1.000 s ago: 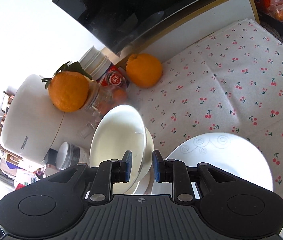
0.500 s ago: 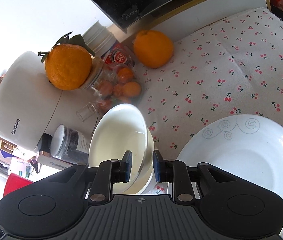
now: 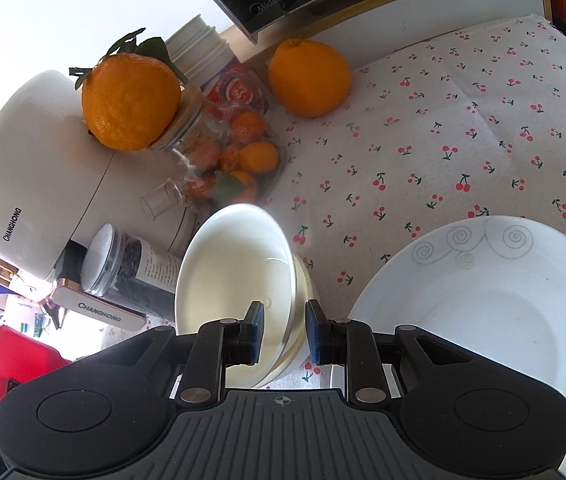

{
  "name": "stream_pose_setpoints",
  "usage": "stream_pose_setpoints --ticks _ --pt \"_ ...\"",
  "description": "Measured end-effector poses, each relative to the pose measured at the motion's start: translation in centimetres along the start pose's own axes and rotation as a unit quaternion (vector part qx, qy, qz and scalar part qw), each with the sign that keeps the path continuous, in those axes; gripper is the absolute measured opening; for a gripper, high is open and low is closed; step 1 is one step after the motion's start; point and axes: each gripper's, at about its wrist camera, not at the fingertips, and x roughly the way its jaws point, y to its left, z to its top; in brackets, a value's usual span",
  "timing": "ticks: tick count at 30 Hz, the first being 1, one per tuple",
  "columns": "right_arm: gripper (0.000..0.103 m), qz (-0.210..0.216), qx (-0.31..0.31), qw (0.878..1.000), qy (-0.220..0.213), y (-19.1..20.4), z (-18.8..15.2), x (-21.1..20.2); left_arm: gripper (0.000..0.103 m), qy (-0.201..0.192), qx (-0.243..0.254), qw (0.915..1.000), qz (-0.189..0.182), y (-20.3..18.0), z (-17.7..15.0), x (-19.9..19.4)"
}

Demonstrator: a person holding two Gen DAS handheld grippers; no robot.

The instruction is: Organize plates and bowls

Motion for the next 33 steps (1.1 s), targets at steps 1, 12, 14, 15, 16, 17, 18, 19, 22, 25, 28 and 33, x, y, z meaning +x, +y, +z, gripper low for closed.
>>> stream_pose_setpoints --ticks 1,12,14,15,16,17,18,19,22,25,28,33 --pt "0.023 -0.001 -0.002 1.0 0.001 0.0 0.0 0.1 0.012 0.002 0.0 1.0 0.0 0.0 0.0 0.1" --pt "0.023 -0.016 -0.041 0.999 -0.005 0.7 -0.3 0.6 0.012 0.01 0.005 0.9999 0.006 0.2 -0.1 0.8" --pt "0.024 -0.02 -0.048 0.999 -0.006 0.9 -0.3 0.6 0.012 0.01 0.011 0.9998 0.013 0.0 -0.1 0.8" --pt "0.024 -0.022 -0.05 0.998 -0.006 0.9 -0.3 0.6 0.012 0.01 0.015 0.9997 0.017 -0.1 -0.1 0.9" --pt "0.024 -0.024 -0.052 0.998 -0.007 0.9 -0.3 0.6 0.012 0.009 0.019 0.9996 0.021 -0.2 -0.2 0.9" --pt "0.024 -0.026 -0.055 0.998 -0.007 1.0 -0.4 0.7 0.012 0.008 0.023 0.9994 0.024 -0.2 -0.2 0.9" --pt "0.024 -0.029 -0.059 0.998 -0.009 1.0 -0.4 0.7 0.012 0.007 0.026 0.9992 0.028 -0.4 -0.2 0.9" --pt "0.024 -0.032 -0.064 0.997 -0.01 1.1 -0.4 0.7 0.012 0.007 0.03 0.9991 0.031 -0.4 -0.2 0.9" --pt "0.024 -0.04 -0.077 0.996 -0.014 1.3 -0.5 0.7 0.012 0.005 0.04 0.9984 0.041 -0.5 -0.3 1.0" --pt "0.024 -0.041 -0.083 0.996 -0.013 1.4 -0.5 0.7 0.012 0.003 0.047 0.9977 0.05 -0.6 -0.3 1.0" --pt "0.024 -0.047 -0.088 0.995 -0.014 1.5 -0.5 0.8 0.013 0.006 0.047 0.9975 0.053 -0.5 -0.4 1.1" --pt "0.025 -0.049 -0.092 0.994 -0.012 1.4 -0.5 0.8 0.015 0.009 0.048 0.9974 0.053 -0.4 -0.5 1.2"
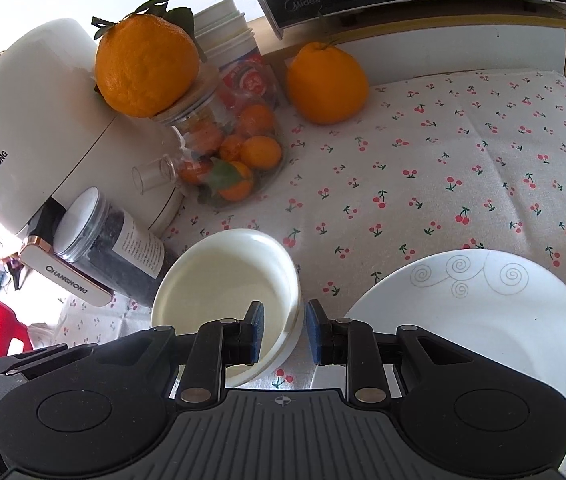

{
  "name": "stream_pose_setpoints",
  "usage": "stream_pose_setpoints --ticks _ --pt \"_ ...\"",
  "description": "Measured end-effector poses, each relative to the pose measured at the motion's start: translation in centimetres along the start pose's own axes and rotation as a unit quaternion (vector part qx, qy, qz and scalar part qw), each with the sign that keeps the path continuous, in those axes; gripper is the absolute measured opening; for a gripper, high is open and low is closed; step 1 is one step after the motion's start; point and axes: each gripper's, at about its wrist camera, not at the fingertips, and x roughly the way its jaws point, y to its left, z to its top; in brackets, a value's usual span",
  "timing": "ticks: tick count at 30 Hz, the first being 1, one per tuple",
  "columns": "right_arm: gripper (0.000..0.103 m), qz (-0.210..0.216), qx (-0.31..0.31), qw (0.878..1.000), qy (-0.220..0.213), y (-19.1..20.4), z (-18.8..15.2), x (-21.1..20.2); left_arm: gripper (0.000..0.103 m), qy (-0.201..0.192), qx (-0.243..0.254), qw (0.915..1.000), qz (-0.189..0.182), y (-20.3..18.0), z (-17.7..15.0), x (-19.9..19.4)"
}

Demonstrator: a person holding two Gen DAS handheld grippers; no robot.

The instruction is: Organize plates and bowls

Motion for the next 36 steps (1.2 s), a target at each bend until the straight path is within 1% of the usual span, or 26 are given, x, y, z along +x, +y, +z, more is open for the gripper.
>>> stream_pose_setpoints --ticks 6,8,12,13,14,18,19,20,21,23,24,26,27,28,29,30,32,34,36 --pt "0.025 -0.004 0.001 1.0 0.001 -0.3 0.1 0.1 0.017 0.001 0.003 1.0 -0.005 -0.1 -0.1 0.0" --pt "0.025 -0.004 0.003 1.0 0.003 -0.4 0.1 0.1 0.022 0.0 0.004 1.0 -0.007 -0.1 -0.1 0.1" --pt "0.025 -0.003 0.006 1.0 0.006 -0.6 0.2 0.2 0.025 -0.003 0.007 0.9999 -0.011 -0.2 -0.2 0.0" --pt "0.028 -0.003 0.006 1.0 0.006 -0.7 0.2 0.2 0.026 -0.004 0.009 0.9999 -0.012 -0.2 -0.2 0.0" --pt "0.033 -0.002 0.007 1.0 0.004 -0.7 0.2 0.1 0.027 -0.005 0.011 0.9998 -0.015 -0.2 -0.3 -0.1" --pt "0.036 0.0 0.004 1.0 0.004 -0.8 0.3 0.0 0.035 -0.011 0.014 0.9995 -0.024 -0.2 -0.3 -0.2" --pt "0.037 -0.001 0.003 1.0 0.003 -0.8 0.3 0.0 0.038 -0.014 0.016 0.9995 -0.025 -0.2 -0.3 -0.2" --pt "0.041 -0.001 0.001 1.0 0.003 -0.8 0.4 0.0 0.043 -0.017 0.02 0.9993 -0.027 -0.2 -0.4 -0.3" --pt "0.047 0.0 0.001 1.0 0.001 -0.8 0.4 -0.1 0.046 -0.022 0.024 0.999 -0.029 -0.2 -0.4 -0.3" --pt "0.052 0.004 0.0 1.0 -0.001 -0.9 0.5 -0.2 0.056 -0.033 0.033 0.9984 -0.03 -0.1 -0.6 -0.5" --pt "0.054 0.008 -0.001 1.0 0.0 -1.0 0.5 -0.3 0.058 -0.038 0.039 0.998 -0.031 0.0 -0.7 -0.5" --pt "0.056 0.014 -0.005 1.0 0.003 -1.1 0.6 -0.3 0.07 -0.047 0.048 0.9971 -0.036 0.1 -0.9 -0.6" --pt "0.059 0.015 -0.007 1.0 0.003 -1.1 0.6 -0.4 0.073 -0.052 0.053 0.9965 -0.039 0.2 -1.0 -0.7" --pt "0.062 0.014 -0.009 1.0 0.002 -1.2 0.7 -0.4 0.079 -0.058 0.056 0.9959 -0.04 0.2 -1.1 -0.8" --pt "0.067 0.013 -0.013 1.0 0.0 -1.2 0.6 -0.5 0.085 -0.063 0.06 0.9954 -0.039 0.3 -1.2 -0.9" --pt "0.07 0.013 -0.018 1.0 -0.002 -1.2 0.6 -0.5 0.087 -0.069 0.065 0.9948 -0.036 0.3 -1.4 -1.0" --pt "0.071 0.013 -0.027 1.0 -0.004 -1.2 0.6 -0.6 0.093 -0.08 0.076 0.9933 -0.033 0.5 -1.6 -1.2" --pt "0.072 0.014 -0.038 0.999 -0.007 -1.2 0.6 -0.8 0.095 -0.088 0.088 0.9916 -0.035 0.6 -1.9 -1.4" --pt "0.077 0.013 -0.053 0.998 -0.013 -1.1 0.6 -1.0 0.098 -0.095 0.103 0.9893 -0.041 0.6 -2.2 -1.5"
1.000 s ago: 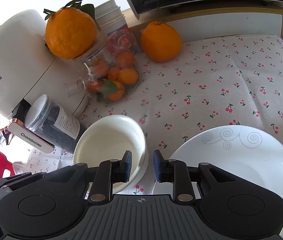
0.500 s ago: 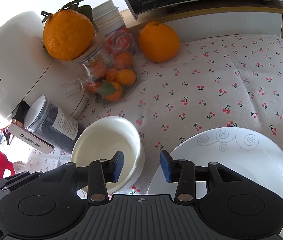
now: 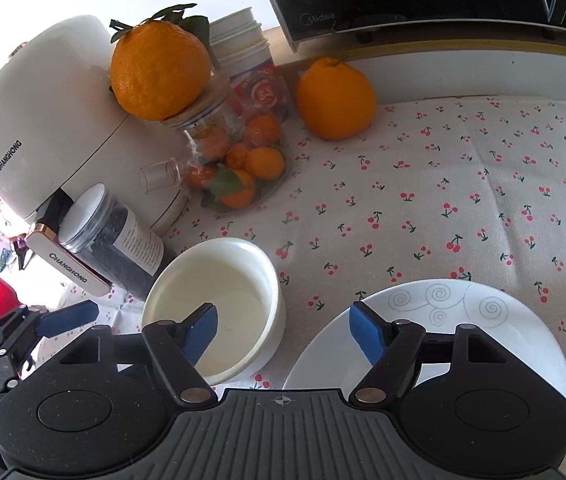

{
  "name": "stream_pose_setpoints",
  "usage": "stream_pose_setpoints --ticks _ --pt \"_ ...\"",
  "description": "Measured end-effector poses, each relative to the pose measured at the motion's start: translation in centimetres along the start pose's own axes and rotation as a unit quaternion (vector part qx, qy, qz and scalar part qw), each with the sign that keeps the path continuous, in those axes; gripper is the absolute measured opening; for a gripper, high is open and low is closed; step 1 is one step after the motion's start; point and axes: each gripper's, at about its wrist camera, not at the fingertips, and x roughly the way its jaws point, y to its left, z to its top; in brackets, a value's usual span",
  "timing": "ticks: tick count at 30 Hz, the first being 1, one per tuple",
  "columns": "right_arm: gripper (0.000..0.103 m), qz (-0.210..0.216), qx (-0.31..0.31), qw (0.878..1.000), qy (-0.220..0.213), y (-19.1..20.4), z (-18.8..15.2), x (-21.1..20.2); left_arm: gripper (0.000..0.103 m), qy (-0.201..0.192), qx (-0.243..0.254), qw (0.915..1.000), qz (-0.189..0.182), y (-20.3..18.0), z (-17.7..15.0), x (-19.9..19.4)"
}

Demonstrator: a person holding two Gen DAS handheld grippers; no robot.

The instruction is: Organize plates and bowls

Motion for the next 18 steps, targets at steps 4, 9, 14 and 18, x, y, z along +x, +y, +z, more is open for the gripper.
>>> stream_pose_setpoints --ticks 4,9,14,18 --pt "0.082 -0.005 -0.045 0.999 -0.016 0.4 0.0 -0.7 0.102 -0.006 0.038 0.9992 -0.008 -0.3 -0.8 -0.2" --pt "0.085 -0.016 -0.09 0.995 -0.026 0.4 0.1 -1.0 0.102 0.011 0.063 0.9977 -0.023 -0.4 -1.6 0.1" --pt "0.086 -0.029 -0.097 0.995 -0.027 0.2 0.3 -1.0 0.102 0.029 0.07 0.9967 -0.031 -0.7 -1.9 0.7" --pt "0.089 -0.026 -0.092 0.995 -0.025 0.2 0.5 -0.6 0.102 0.034 0.071 0.9964 -0.033 -0.8 -2.0 1.4"
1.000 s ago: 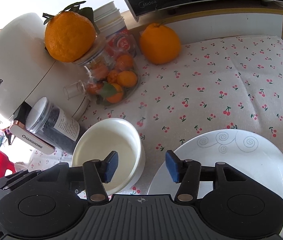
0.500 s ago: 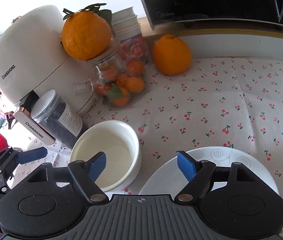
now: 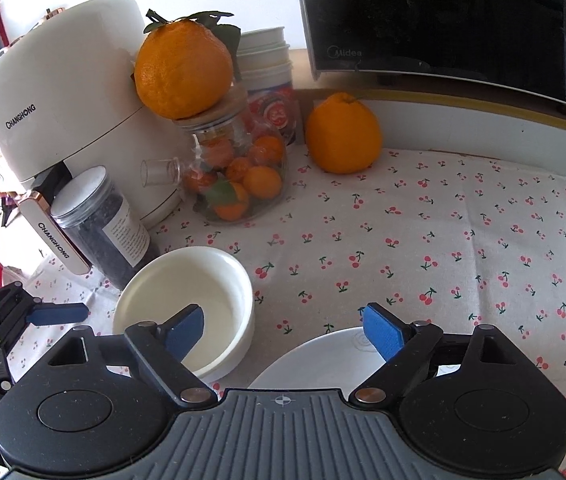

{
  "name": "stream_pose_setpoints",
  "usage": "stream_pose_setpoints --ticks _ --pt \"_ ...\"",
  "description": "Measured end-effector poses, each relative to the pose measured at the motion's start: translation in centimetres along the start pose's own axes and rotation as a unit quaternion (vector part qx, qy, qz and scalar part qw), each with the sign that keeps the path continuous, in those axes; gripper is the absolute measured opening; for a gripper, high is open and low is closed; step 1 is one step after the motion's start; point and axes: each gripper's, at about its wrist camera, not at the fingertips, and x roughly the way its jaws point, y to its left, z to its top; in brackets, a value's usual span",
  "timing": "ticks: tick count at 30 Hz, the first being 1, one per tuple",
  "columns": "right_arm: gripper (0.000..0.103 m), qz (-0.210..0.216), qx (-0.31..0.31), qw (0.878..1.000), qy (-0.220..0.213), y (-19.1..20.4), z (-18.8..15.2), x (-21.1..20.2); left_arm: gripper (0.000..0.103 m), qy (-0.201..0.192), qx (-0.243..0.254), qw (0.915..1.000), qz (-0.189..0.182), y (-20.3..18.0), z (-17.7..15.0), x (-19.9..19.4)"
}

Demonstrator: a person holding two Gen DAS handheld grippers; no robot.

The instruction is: Organize plates and bowls

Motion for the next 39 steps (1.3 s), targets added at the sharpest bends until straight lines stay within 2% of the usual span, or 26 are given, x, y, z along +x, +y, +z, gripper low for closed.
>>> stream_pose_setpoints --ticks 12,22,25,28,31,36,39 --pt "0.089 0.073 0.08 0.994 0.024 -0.9 1.4 3.6 0.101 0.012 0.001 0.9998 -0.013 -0.2 -0.2 2.7" --pt "0.086 0.097 0.136 0.985 0.044 -1.3 1.7 6.0 0.097 0.025 0.023 0.9993 -0.015 -1.1 0.0 3.9" --pt "0.081 0.093 0.143 0.985 0.042 -1.3 1.8 6.2 0.097 0.027 0.014 0.9994 -0.014 -0.9 0.1 4.1" --pt "0.072 0.089 0.148 0.984 0.044 -1.4 1.9 6.3 0.097 0.027 0.002 0.9995 -0.015 -0.6 0.3 4.3" --pt "0.063 0.09 0.147 0.984 0.05 -1.4 1.8 6.5 0.092 0.026 -0.003 0.9995 -0.017 -0.6 0.5 4.2" --pt "0.04 0.086 0.14 0.985 0.061 -1.1 1.5 6.7 0.084 0.024 0.004 0.9995 -0.02 -0.9 0.8 4.0" --pt "0.033 0.084 0.134 0.985 0.065 -0.9 1.3 6.7 0.081 0.025 0.006 0.9995 -0.017 -1.0 0.8 4.1"
